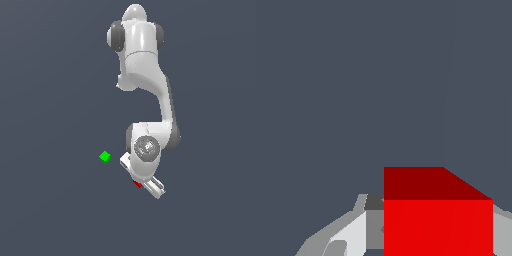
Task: Stack the red cube on top of the green cube.
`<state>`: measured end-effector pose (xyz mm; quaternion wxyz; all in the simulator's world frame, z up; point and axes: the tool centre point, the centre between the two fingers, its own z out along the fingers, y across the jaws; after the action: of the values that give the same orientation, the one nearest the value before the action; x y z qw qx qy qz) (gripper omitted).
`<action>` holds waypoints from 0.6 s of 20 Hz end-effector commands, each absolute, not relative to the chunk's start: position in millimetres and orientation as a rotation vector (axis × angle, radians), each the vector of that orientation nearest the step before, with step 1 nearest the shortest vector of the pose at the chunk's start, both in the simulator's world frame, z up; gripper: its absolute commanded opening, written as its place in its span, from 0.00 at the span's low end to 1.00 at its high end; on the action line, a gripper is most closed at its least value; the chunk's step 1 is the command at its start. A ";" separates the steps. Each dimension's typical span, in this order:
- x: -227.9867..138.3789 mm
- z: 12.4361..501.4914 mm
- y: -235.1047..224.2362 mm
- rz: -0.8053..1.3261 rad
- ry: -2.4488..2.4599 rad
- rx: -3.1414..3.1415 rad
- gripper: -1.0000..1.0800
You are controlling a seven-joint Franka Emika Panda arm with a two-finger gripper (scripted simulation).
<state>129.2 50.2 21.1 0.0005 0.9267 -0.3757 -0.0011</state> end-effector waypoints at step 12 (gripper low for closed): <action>128.4 96.3 50.4 -0.001 -1.180 2.911 0.00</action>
<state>128.6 50.4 85.8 0.0001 0.9267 -0.3757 -0.0003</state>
